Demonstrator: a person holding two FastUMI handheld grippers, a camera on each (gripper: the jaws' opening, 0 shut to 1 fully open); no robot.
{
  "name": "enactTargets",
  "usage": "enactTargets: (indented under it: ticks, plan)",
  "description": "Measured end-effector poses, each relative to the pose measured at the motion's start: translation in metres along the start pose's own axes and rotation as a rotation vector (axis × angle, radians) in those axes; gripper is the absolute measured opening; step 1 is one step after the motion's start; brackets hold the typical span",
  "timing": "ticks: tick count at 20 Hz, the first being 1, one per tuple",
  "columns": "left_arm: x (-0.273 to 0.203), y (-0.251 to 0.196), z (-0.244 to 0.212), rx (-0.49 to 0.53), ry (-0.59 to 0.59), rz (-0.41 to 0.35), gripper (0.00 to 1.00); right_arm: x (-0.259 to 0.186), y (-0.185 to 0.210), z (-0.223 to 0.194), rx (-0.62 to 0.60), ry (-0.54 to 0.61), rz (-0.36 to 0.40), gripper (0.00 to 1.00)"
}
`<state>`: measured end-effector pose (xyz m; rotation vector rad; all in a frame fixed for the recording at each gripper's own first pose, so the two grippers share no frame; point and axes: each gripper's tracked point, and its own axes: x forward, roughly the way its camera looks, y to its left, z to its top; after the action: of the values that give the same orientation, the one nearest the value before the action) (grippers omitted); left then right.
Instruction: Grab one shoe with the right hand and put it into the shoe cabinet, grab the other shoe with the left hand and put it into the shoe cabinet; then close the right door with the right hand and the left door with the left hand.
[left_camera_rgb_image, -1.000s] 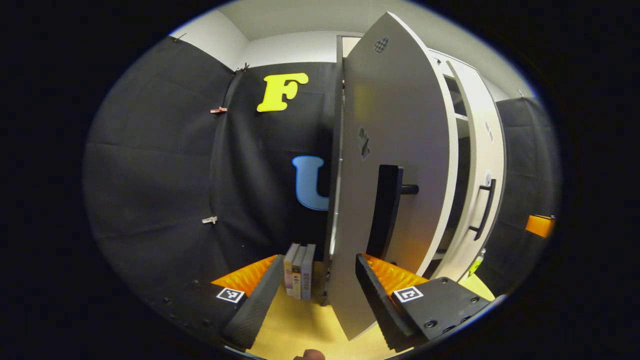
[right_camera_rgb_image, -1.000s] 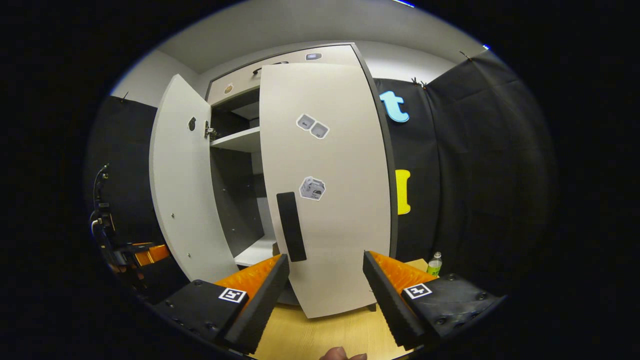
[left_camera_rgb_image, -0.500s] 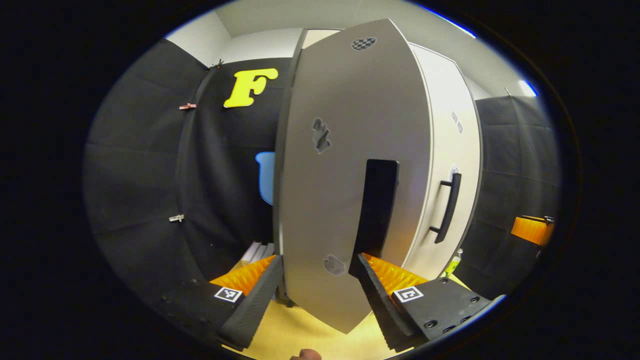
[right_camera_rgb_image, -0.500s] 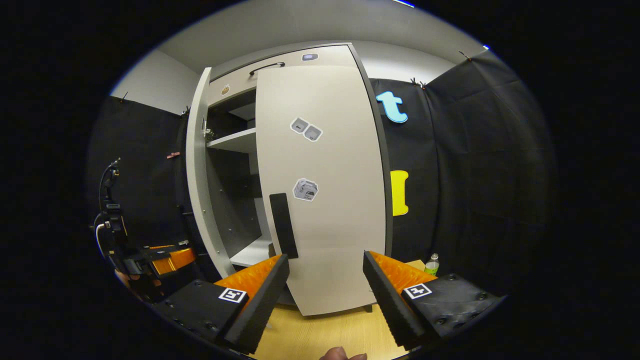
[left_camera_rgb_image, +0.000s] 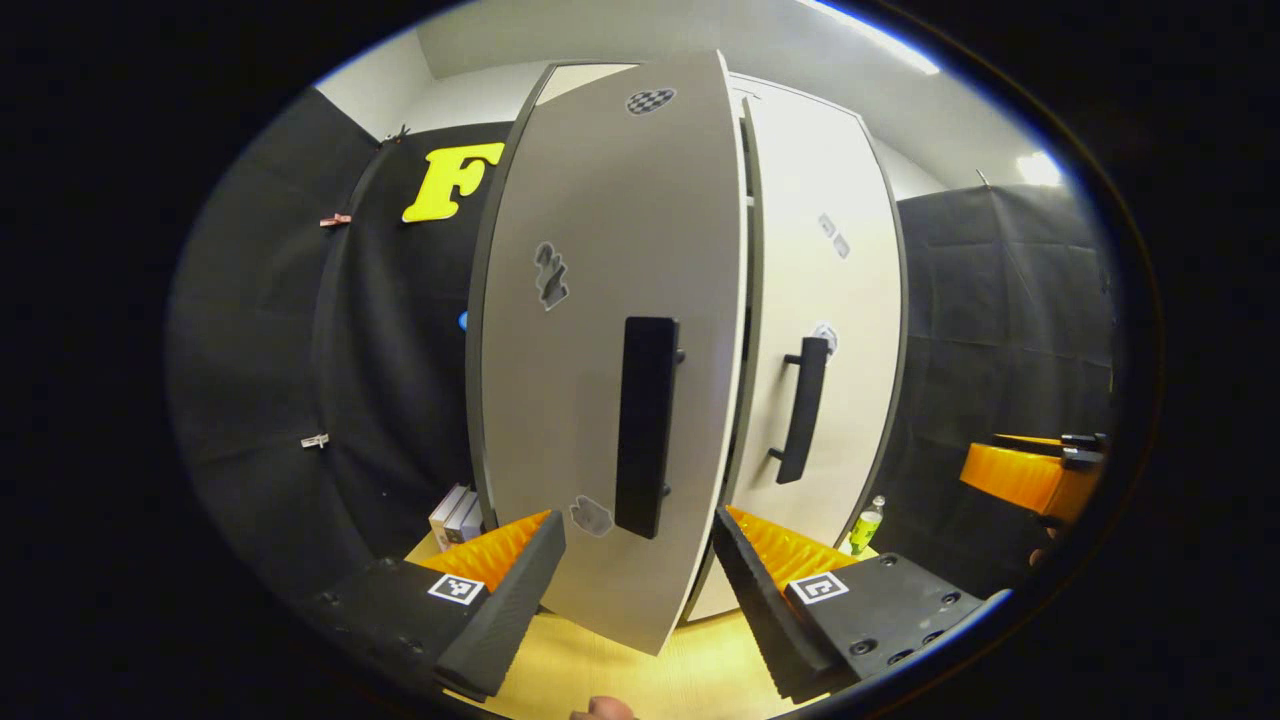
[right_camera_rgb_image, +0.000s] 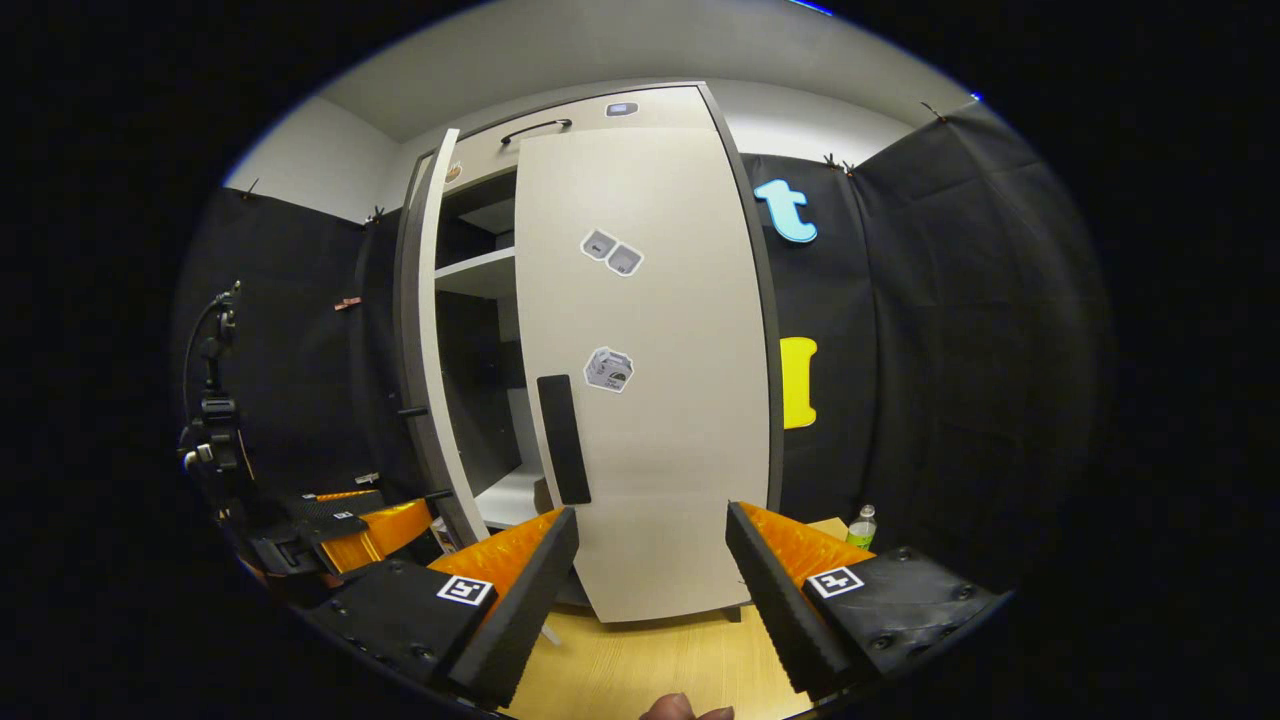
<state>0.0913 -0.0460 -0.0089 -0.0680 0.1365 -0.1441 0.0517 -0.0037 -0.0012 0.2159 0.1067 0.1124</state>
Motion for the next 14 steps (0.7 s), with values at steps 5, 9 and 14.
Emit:
enactTargets:
  ticks: [5, 9, 14]
  plan:
    - [-0.02, 0.001, 0.007, 0.055, -0.017, 0.025, 0.95, -0.001, 0.007, 0.001, -0.003, -0.006, 0.001, 0.98]
    - [-0.036, 0.004, 0.016, 0.054, -0.036, 0.043, 0.92, -0.003, 0.009, 0.002, -0.034, -0.01, -0.013, 0.98]
    - [-0.051, 0.003, 0.025, 0.058, -0.062, 0.045, 0.95, -0.006, 0.018, 0.004, -0.047, -0.02, -0.01, 0.98]
